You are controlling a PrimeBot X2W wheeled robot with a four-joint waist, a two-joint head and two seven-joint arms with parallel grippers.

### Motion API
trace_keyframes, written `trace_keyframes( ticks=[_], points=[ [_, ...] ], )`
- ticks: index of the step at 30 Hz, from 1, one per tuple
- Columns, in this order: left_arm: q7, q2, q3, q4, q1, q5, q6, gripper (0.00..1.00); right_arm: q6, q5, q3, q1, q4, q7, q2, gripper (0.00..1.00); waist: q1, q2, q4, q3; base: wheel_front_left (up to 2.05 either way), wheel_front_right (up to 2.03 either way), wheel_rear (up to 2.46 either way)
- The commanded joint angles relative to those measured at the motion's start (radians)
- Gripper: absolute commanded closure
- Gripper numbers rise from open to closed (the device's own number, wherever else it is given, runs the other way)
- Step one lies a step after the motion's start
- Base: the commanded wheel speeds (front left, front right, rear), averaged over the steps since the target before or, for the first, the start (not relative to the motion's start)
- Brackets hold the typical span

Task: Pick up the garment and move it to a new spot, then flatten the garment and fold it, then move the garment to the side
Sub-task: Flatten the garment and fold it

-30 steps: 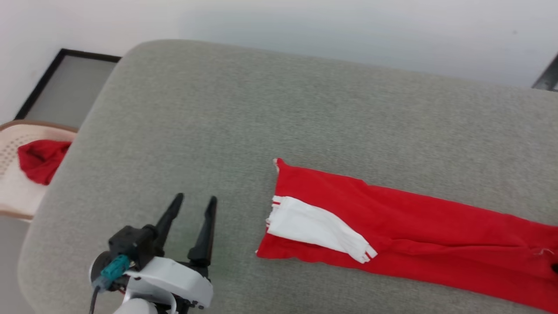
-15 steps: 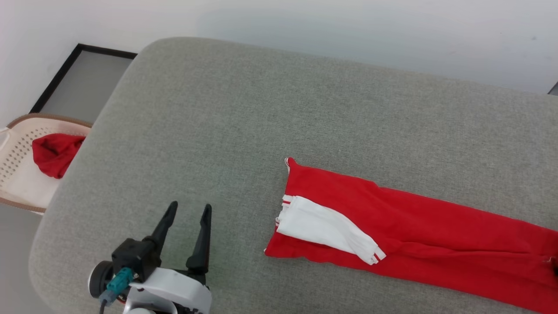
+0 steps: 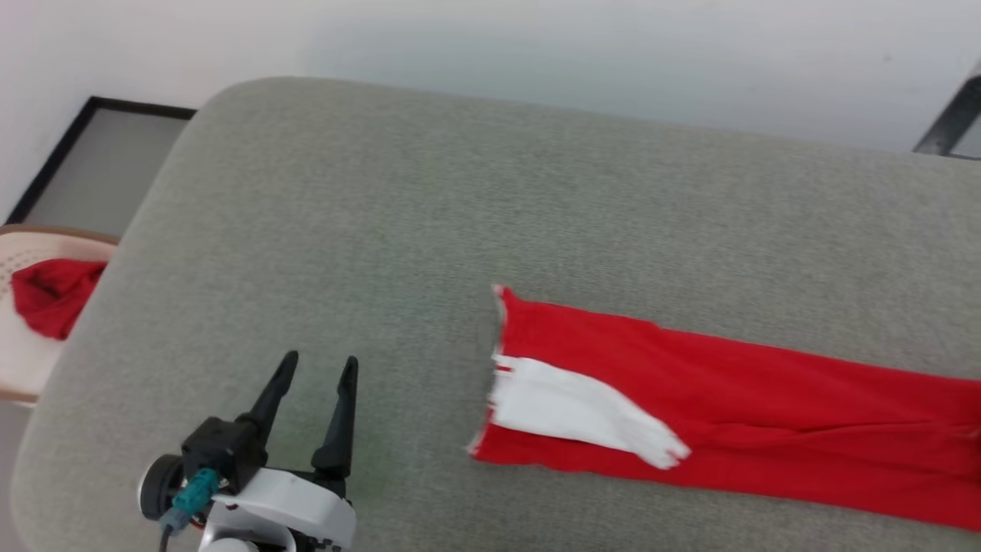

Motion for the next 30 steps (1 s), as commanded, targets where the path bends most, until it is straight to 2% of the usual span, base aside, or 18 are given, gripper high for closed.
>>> trace_keyframes(
  ticks=[1,12,15,18,24,30],
  points=[
    [-0.004,0.001,0.003,-0.002,0.009,0.005,-0.004,0.0,-0.002,-0.014,-0.014,-0.005,0.008,-0.008,-0.019,1.0,0.0,0.0,-0.022,0.01,0.0,0.0,0.0],
    [-0.004,0.033,0.034,-0.031,-0.016,0.014,-0.004,0.0,-0.002,-0.125,-0.227,-0.053,0.147,-0.175,-0.173,1.0,0.0,0.0,-0.108,0.088,0.0,0.0,0.0],
    [0.002,0.039,0.033,-0.035,-0.027,0.017,-0.005,0.0,-0.002,-0.15,-0.257,-0.082,0.185,-0.205,-0.179,1.0,0.0,0.0,-0.12,0.097,0.0,0.0,0.0],
    [0.007,0.04,0.029,-0.029,-0.031,0.016,-0.004,0.0,-0.002,-0.141,-0.233,-0.101,0.183,-0.202,-0.159,1.0,0.0,0.0,-0.129,0.092,0.0,0.0,0.0],
    [0.009,0.028,0.021,-0.008,-0.012,0.003,-0.001,0.0,-0.002,-0.085,-0.112,-0.071,0.041,-0.184,-0.115,1.0,0.0,0.0,-0.136,0.045,0.0,0.0,0.0],
    [0.005,0.021,0.026,0.005,0.013,-0.012,0.002,0.0,-0.001,0.012,0.034,-0.025,-0.249,-0.098,-0.08,1.0,0.0,0.0,-0.119,0.003,0.0,0.0,0.0]
  ],
)
